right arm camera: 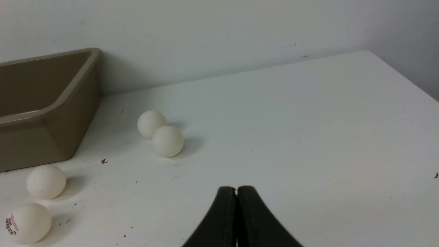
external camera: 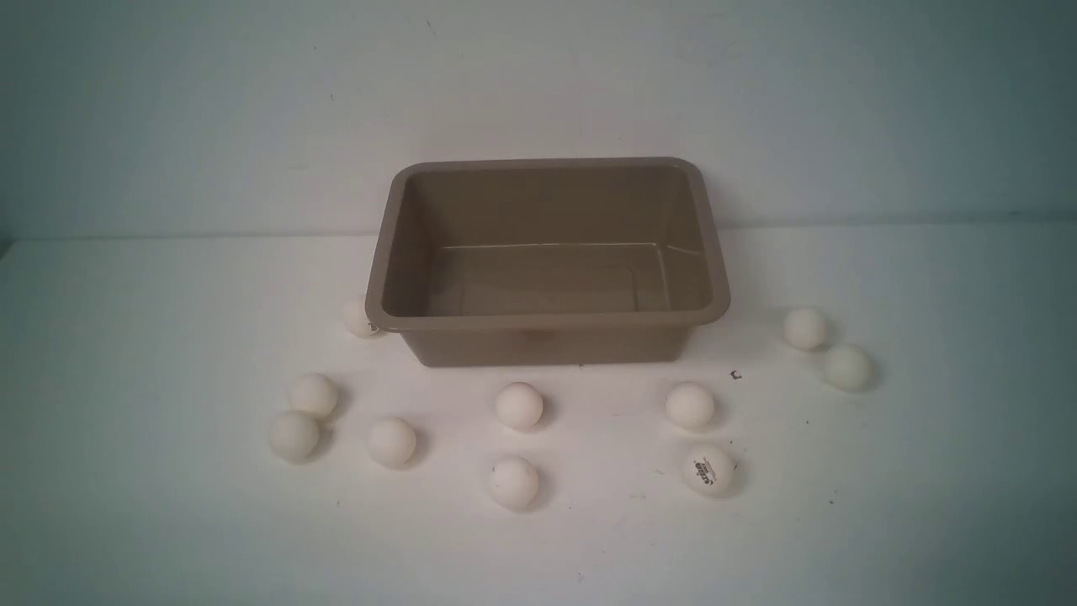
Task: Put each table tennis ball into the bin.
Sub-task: Use the left arm to clamp the table tennis ball closest to it
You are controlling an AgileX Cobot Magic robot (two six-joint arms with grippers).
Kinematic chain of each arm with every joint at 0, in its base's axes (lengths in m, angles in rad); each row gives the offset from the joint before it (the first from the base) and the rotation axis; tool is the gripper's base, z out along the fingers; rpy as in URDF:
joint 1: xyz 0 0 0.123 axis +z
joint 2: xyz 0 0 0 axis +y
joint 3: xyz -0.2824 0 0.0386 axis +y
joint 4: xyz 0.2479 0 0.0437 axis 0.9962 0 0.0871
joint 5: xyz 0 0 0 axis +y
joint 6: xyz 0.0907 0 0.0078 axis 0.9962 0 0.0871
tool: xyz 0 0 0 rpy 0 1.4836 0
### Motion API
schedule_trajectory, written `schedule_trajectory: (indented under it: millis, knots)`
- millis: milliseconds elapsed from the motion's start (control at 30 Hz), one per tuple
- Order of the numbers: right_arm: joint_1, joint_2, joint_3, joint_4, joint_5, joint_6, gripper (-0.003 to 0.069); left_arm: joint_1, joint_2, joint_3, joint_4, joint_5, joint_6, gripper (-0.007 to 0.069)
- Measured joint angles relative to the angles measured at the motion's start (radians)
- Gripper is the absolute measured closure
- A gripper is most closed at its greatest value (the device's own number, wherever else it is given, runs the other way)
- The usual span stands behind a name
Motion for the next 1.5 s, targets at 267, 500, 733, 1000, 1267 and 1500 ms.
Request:
schedule_trajectory:
  millis: [267, 500, 733, 1000, 1267, 1500]
  knots:
    - [0.000, 0.000, 0.000, 0.000, 0.000, 0.000, 0.0675, 0.000, 0.000, 0.000, 0.000, 0.000, 0.000, 0.0566]
    - [0.000, 0.000, 0.000, 0.000, 0.000, -0.001, 0.0675, 0.000, 0.000, 0.000, 0.000, 0.000, 0.000, 0.0566]
    - [0.000, 0.000, 0.003, 0.322, -0.152, 0.177, 0.0675, 0.000, 0.000, 0.003, -0.181, -0.057, -0.089, 0.0566]
    - [0.000, 0.000, 0.003, 0.708, -0.245, 0.287, 0.0675, 0.000, 0.000, 0.003, -0.764, -0.107, -0.235, 0.0566]
    - [0.000, 0.000, 0.003, 0.713, -0.242, 0.264, 0.0675, 0.000, 0.000, 0.003, -1.047, -0.244, -0.235, 0.0566]
    - [0.000, 0.006, -0.209, 0.667, -0.025, -0.115, 0.0675, 0.000, 0.021, -0.105, -1.081, -0.236, 0.224, 0.0566]
